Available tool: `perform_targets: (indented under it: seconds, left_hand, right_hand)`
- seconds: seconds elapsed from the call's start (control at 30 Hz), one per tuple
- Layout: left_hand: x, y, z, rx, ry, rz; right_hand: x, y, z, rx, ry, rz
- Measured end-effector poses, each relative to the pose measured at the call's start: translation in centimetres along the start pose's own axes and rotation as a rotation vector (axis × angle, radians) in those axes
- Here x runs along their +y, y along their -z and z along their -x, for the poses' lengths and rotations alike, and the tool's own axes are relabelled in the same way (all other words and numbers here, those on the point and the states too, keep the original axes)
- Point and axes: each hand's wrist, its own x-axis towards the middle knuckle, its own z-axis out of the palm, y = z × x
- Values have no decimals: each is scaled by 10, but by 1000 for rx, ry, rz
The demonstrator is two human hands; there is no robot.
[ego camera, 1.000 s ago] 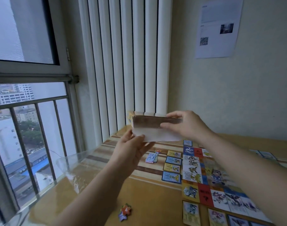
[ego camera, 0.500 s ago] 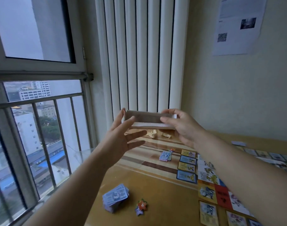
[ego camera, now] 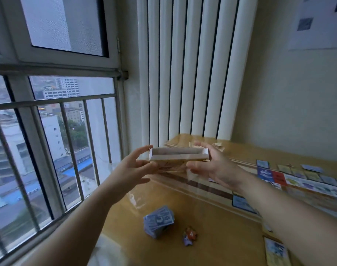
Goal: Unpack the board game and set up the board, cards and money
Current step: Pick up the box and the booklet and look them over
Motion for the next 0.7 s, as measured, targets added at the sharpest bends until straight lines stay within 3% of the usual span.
perform_targets:
  seconds: [0.2,0.33,0.53,0.7]
  left_hand:
    - [-5,-4,-7,83,-37,15]
    - [-10,-8,-7,75,-102,-134]
    - [-8,-12,-10,184,-187,-376]
    - [-4,-10,-17,250,-258,-495]
  right_hand:
    - [10,-6,6,238,131,301]
    - [12,-12,4,367,159,304]
    - [7,-20,-3,440,241,206]
    - [0,-16,-15,376,279,238]
